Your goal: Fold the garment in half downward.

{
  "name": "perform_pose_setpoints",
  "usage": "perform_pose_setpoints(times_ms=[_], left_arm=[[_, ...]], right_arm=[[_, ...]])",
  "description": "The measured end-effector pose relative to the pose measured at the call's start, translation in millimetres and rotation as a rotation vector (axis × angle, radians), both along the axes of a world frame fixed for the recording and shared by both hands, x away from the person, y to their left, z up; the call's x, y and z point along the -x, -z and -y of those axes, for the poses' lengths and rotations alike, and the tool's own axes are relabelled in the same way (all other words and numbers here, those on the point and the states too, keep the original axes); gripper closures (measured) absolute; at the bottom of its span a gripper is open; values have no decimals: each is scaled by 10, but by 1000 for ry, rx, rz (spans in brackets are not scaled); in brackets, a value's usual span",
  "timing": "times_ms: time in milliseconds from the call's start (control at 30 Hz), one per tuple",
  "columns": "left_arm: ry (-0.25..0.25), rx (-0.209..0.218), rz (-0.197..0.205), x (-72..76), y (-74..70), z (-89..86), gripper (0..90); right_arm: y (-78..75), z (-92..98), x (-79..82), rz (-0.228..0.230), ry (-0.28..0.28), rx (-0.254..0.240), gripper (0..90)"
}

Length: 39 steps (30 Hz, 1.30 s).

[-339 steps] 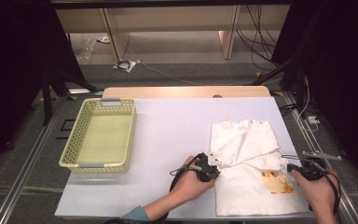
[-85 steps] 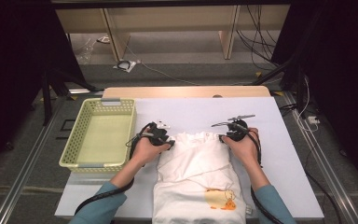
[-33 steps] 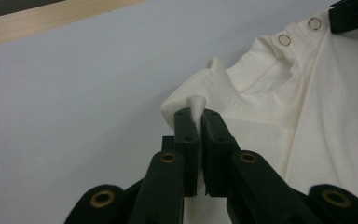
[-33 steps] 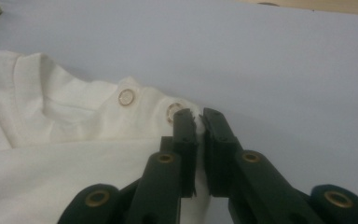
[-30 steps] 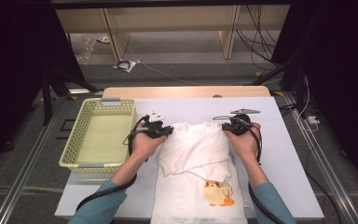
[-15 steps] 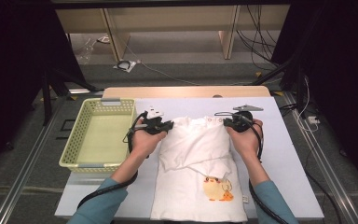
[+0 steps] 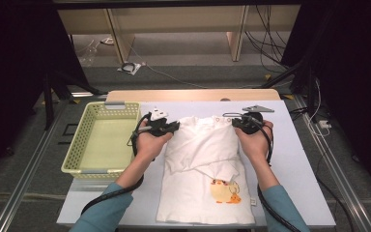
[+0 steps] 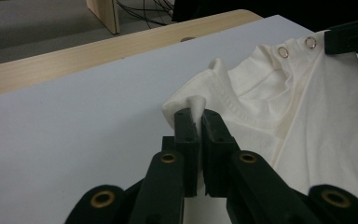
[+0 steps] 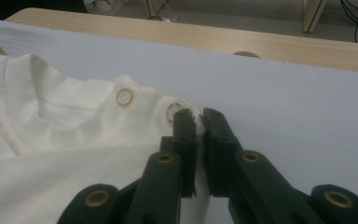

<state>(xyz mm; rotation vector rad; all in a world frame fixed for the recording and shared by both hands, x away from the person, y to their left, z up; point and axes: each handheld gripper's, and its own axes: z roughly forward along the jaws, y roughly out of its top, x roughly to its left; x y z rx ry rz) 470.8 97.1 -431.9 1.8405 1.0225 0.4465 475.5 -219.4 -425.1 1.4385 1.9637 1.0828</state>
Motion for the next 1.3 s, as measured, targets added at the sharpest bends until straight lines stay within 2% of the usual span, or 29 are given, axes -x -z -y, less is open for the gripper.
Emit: perform_pose_setpoints(times_ms=[1033,1300], left_arm=[[-29,37,16,-84,-121,-27,858],[-31,47,22,-118,-168,-22,858]], right_arm=[[-122,-18,-48,52,19,10,850],[-136,-19,-83,53,28,8,849]])
